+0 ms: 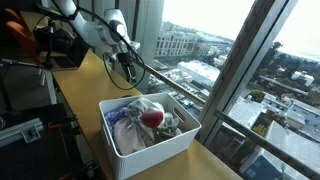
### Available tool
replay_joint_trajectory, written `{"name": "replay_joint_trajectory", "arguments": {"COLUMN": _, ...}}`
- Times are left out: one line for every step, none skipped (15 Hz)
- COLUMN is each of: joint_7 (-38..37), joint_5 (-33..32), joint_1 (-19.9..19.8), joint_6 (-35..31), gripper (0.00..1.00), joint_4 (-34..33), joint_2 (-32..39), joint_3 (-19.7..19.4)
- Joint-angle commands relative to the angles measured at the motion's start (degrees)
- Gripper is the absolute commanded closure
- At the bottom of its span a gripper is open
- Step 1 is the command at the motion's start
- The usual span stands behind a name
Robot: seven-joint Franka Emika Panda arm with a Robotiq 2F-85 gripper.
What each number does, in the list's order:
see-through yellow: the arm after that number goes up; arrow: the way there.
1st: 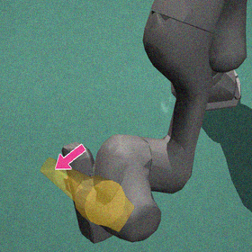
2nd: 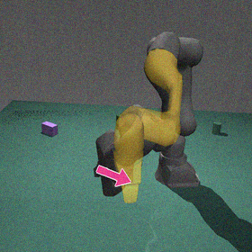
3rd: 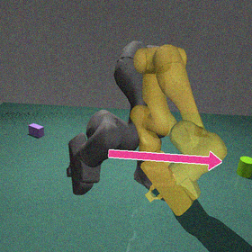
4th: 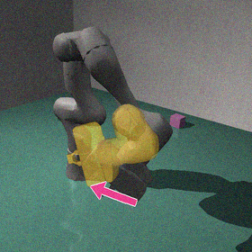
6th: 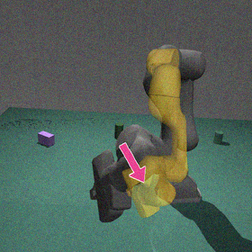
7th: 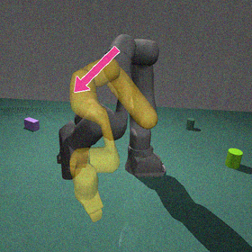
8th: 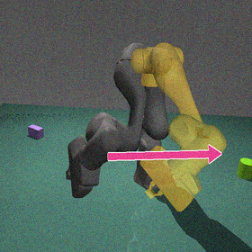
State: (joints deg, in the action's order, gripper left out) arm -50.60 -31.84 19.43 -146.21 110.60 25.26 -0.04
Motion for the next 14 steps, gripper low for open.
{"name": "replay_joint_trajectory", "arguments": {"joint_7": 0.59, "joint_5": 0.91, "joint_1": 2.14, "joint_6": -1.19, "gripper": 0.0, "joint_4": -5.96, "joint_2": 8.72, "joint_3": -0.74}}
{"name": "replay_joint_trajectory", "arguments": {"joint_7": 0.91, "joint_5": 1.2, "joint_1": 2.64, "joint_6": -1.63, "gripper": 0.0, "joint_4": -7.37, "joint_2": 11.39, "joint_3": -0.98}}
{"name": "replay_joint_trajectory", "arguments": {"joint_7": 1.07, "joint_5": 1.25, "joint_1": 3.18, "joint_6": -2.15, "gripper": 0.0, "joint_4": -8.56, "joint_2": 13.8, "joint_3": -1.45}}
{"name": "replay_joint_trajectory", "arguments": {"joint_7": 1.42, "joint_5": 1.55, "joint_1": 3.58, "joint_6": -2.84, "gripper": 0.0, "joint_4": -10.13, "joint_2": 16.78, "joint_3": -1.9}}
{"name": "replay_joint_trajectory", "arguments": {"joint_7": 1.88, "joint_5": 1.99, "joint_1": 3.82, "joint_6": -3.32, "gripper": 0.0, "joint_4": -11.7, "joint_2": 19.67, "joint_3": -2.31}}
{"name": "replay_joint_trajectory", "arguments": {"joint_7": 2.52, "joint_5": 2.66, "joint_1": 3.91, "joint_6": -3.84, "gripper": 0.0, "joint_4": -13.01, "joint_2": 22.23, "joint_3": -2.68}}
{"name": "replay_joint_trajectory", "arguments": {"joint_7": 3.4, "joint_5": 3.73, "joint_1": 3.79, "joint_6": -3.94, "gripper": 0.0, "joint_4": -14.62, "joint_2": 25.02, "joint_3": -2.81}}
{"name": "replay_joint_trajectory", "arguments": {"joint_7": 4.48, "joint_5": 5.06, "joint_1": 3.65, "joint_6": -4.12, "gripper": 0.0, "joint_4": -15.85, "joint_2": 27.19, "joint_3": -2.87}}
{"name": "replay_joint_trajectory", "arguments": {"joint_7": 5.84, "joint_5": 6.4, "joint_1": 3.42, "joint_6": -4.32, "gripper": 0.0, "joint_4": -16.59, "joint_2": 28.79, "joint_3": -2.77}}
{"name": "replay_joint_trajectory", "arguments": {"joint_7": 7.11, "joint_5": 7.77, "joint_1": 3.3, "joint_6": -4.61, "gripper": 0.25, "joint_4": -17.32, "joint_2": 29.85, "joint_3": -2.57}}
{"name": "replay_joint_trajectory", "arguments": {"joint_7": 8.42, "joint_5": 8.9, "joint_1": 3.42, "joint_6": -4.87, "gripper": 0.26, "joint_4": -17.66, "joint_2": 30.34, "joint_3": -2.51}}
{"name": "replay_joint_trajectory", "arguments": {"joint_7": 9.77, "joint_5": 9.96, "joint_1": 3.56, "joint_6": -4.86, "gripper": 0.34, "joint_4": -17.05, "joint_2": 29.26, "joint_3": -2.22}}
{"name": "replay_joint_trajectory", "arguments": {"joint_7": 10.83, "joint_5": 10.98, "joint_1": 3.84, "joint_6": -4.79, "gripper": 0.41, "joint_4": -15.45, "joint_2": 27.44, "joint_3": -2.03}}
{"name": "replay_joint_trajectory", "arguments": {"joint_7": 11.67, "joint_5": 11.85, "joint_1": 4.06, "joint_6": -5.0, "gripper": 0.5, "joint_4": -13.89, "joint_2": 25.93, "joint_3": -1.9}}
